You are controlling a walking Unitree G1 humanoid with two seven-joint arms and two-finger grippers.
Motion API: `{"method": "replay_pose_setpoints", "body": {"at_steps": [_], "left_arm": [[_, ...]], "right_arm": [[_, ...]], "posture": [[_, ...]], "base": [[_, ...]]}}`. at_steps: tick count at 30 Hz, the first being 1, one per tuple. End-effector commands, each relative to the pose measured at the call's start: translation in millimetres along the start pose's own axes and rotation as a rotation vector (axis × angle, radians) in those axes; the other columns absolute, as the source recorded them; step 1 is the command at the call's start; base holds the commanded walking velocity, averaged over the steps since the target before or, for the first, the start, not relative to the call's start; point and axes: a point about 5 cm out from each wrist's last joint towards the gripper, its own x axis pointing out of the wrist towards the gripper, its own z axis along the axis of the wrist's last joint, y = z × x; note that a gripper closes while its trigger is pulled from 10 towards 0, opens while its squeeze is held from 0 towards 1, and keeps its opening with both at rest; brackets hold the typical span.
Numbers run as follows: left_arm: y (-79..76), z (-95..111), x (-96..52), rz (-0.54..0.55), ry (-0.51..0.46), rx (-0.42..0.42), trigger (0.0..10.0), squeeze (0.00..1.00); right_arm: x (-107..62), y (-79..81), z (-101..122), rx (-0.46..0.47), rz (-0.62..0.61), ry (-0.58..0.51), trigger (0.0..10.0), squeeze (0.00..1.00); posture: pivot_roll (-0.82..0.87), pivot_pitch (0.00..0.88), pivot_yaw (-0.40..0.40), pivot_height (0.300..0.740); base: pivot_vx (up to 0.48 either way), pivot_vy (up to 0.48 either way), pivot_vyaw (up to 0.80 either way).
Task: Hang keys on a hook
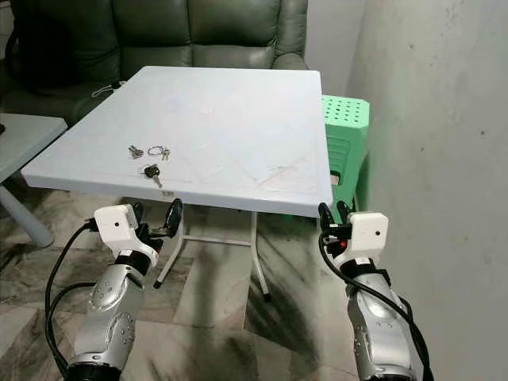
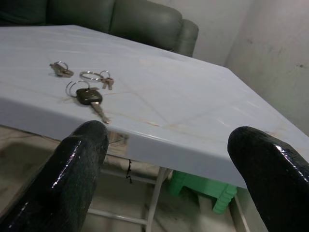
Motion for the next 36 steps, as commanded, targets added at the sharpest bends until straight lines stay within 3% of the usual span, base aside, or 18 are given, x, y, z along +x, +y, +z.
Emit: {"method": "replay_pose_setpoints", "body": {"at_steps": [1, 36], "left_arm": [[0.3, 3.4, 2.6, 0.0, -0.004, 0.003, 10.0, 0.0], [1.4, 1.9, 2.4, 0.028, -0.002, -0.032, 10.0, 0.0]], "right_arm": [[3.5, 2.0, 5.4, 0.006, 0.006, -0.017, 10.0, 0.0], [2.0, 2.6, 5.5, 0.011, 0.022, -0.013, 10.0, 0.0]], "posture": [[-0.01, 0.0, -0.02, 0.74], [-0.01, 0.0, -0.03, 0.74]], "base": [[0.0, 0.401, 0.0], [0.0, 0.447, 0.0]]}}
